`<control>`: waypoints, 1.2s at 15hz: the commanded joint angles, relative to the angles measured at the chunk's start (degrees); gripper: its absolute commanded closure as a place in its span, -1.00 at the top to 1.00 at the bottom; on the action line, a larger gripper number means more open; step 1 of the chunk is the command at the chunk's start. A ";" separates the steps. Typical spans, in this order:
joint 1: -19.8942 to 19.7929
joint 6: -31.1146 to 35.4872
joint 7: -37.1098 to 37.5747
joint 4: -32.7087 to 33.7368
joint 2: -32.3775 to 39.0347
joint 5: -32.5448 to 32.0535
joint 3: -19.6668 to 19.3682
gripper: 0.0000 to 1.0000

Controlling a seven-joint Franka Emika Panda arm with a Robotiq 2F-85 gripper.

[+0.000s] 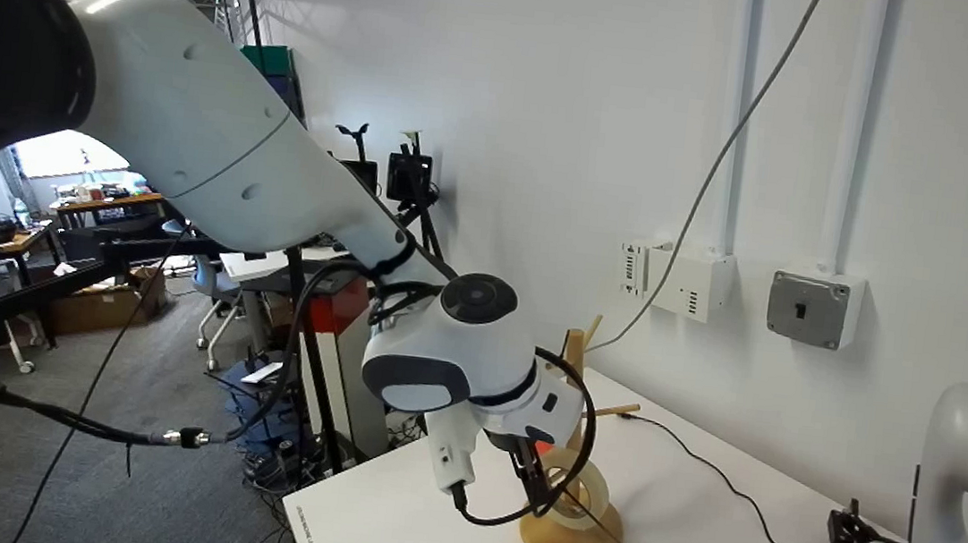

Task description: Hang the masking tape on the wooden stand

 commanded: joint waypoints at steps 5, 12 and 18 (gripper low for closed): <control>2.42 -2.36 4.12 -5.46 -4.80 -8.89 -7.24 1.00; 1.44 -5.98 2.73 -8.88 -11.19 -10.42 -7.99 1.00; 0.51 -6.53 0.52 -9.83 -16.60 -7.15 -6.96 1.00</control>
